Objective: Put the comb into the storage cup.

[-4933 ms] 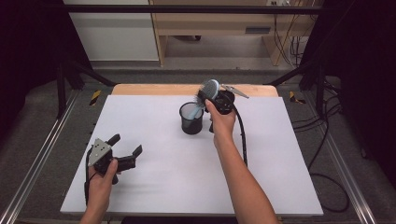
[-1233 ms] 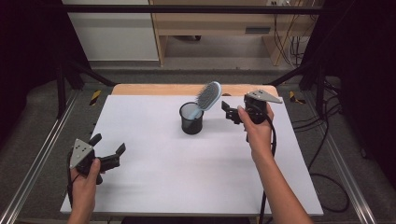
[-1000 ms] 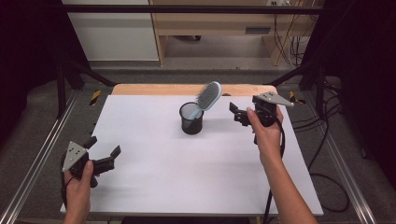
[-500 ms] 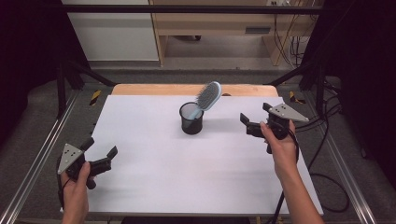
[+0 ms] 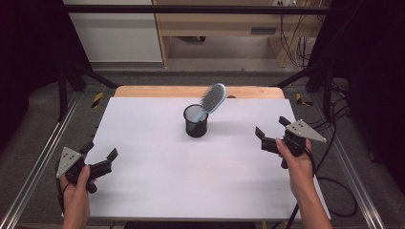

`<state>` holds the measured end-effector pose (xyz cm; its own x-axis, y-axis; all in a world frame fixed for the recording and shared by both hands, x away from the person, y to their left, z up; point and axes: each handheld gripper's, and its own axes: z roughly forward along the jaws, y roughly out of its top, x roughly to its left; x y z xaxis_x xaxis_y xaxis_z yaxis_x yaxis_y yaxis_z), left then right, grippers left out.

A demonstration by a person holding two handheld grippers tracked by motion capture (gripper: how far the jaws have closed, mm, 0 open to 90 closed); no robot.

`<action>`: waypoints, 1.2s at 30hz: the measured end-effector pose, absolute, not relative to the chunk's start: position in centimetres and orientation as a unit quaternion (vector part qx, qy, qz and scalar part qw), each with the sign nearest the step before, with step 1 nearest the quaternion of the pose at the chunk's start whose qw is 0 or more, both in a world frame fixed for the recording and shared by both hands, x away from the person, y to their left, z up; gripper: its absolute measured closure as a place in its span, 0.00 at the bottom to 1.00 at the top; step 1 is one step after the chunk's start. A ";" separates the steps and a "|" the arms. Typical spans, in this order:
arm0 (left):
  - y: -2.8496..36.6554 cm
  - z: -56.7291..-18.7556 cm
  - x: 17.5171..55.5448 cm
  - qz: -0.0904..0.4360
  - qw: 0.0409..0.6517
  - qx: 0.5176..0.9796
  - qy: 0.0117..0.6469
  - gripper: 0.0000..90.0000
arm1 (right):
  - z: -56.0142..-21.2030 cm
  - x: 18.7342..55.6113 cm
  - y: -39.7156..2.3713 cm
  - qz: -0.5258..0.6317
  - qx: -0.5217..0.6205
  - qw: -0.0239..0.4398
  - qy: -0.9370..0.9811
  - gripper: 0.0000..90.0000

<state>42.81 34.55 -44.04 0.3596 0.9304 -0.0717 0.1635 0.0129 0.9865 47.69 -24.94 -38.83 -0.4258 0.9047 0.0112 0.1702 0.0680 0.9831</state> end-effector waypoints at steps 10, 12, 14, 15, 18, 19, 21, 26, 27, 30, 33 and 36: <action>34.3 -44.0 42.7 0.344 0.566 0.613 0.431 0.03 | -41.2 45.9 -26.8 0.543 0.424 0.338 0.642 0.05; 34.3 -44.0 42.7 0.342 0.568 0.613 0.429 0.03 | -41.6 45.6 -27.0 0.544 0.425 0.338 0.640 0.05; 34.3 -44.0 42.7 0.341 0.569 0.614 0.427 0.03 | -42.0 45.3 -27.1 0.547 0.424 0.339 0.638 0.05; 34.2 -43.9 42.7 0.341 0.570 0.614 0.426 0.03 | -42.2 45.2 -27.2 0.548 0.424 0.339 0.637 0.05; 34.2 -43.9 42.7 0.335 0.576 0.613 0.424 0.02 | -42.7 44.9 -27.2 0.548 0.420 0.339 0.639 0.05; 34.1 -43.9 42.7 0.334 0.577 0.613 0.423 0.02 | -42.9 44.8 -27.1 0.549 0.418 0.340 0.639 0.05; 34.0 -43.9 42.7 0.333 0.580 0.613 0.420 0.02 | -43.2 44.6 -27.1 0.549 0.414 0.341 0.641 0.05; 33.8 -43.8 42.6 0.331 0.586 0.615 0.412 0.02 | -44.1 44.3 -26.6 0.554 0.406 0.337 0.644 0.05; 33.7 -43.8 42.6 0.331 0.587 0.614 0.411 0.02 | -44.3 44.3 -26.5 0.554 0.405 0.336 0.645 0.05; 33.6 -43.8 42.6 0.330 0.590 0.614 0.407 0.02 | -44.6 44.1 -26.1 0.558 0.400 0.334 0.646 0.05; 33.4 -43.7 42.6 0.327 0.594 0.615 0.404 0.02 | -44.6 44.0 -25.6 0.563 0.389 0.333 0.648 0.05; 33.2 -43.7 42.6 0.321 0.597 0.616 0.401 0.02 | -44.8 43.9 -25.0 0.569 0.380 0.331 0.650 0.05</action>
